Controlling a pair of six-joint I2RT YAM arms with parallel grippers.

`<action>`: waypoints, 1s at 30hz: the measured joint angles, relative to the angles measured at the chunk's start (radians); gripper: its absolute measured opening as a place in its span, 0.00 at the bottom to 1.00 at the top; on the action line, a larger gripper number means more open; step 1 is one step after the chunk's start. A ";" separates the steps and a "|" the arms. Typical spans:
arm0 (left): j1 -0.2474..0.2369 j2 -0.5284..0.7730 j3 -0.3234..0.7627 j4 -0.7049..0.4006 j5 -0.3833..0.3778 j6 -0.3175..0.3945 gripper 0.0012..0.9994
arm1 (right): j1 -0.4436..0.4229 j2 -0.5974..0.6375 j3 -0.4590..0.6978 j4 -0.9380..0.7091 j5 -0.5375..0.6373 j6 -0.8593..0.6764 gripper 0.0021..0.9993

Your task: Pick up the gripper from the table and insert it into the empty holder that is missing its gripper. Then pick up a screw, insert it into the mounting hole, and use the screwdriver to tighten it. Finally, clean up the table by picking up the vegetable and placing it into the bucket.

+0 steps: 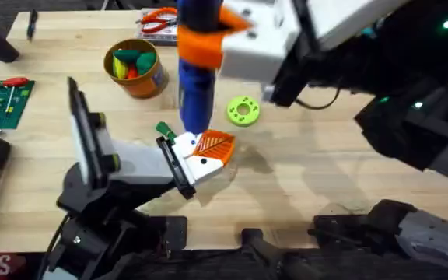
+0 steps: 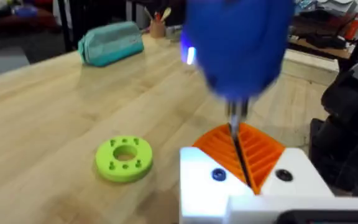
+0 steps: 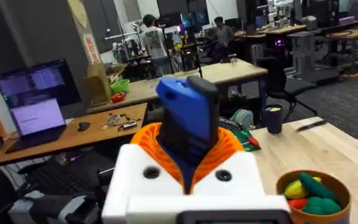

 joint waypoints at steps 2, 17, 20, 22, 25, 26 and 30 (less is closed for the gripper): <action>0.000 0.000 -0.011 -0.013 -0.005 -0.001 0.01 | -0.008 -0.007 0.015 0.014 0.010 0.025 0.04; 0.000 0.000 -0.011 -0.013 -0.011 -0.001 0.01 | -0.001 -0.014 0.027 -0.021 0.014 0.081 0.04; 0.000 0.000 -0.011 -0.013 -0.011 -0.001 0.01 | -0.001 -0.014 0.027 -0.021 0.014 0.081 0.04; 0.000 0.000 -0.011 -0.013 -0.011 -0.001 0.01 | -0.001 -0.015 0.027 -0.021 0.014 0.082 0.04; 0.000 0.000 -0.011 -0.013 -0.011 -0.001 0.01 | -0.001 -0.014 0.027 -0.021 0.015 0.081 0.04; 0.000 0.000 -0.011 -0.013 -0.011 -0.001 0.01 | -0.001 -0.014 0.027 -0.021 0.014 0.081 0.04; 0.000 0.000 -0.011 -0.013 -0.011 -0.001 0.01 | -0.001 -0.015 0.027 -0.021 0.014 0.081 0.04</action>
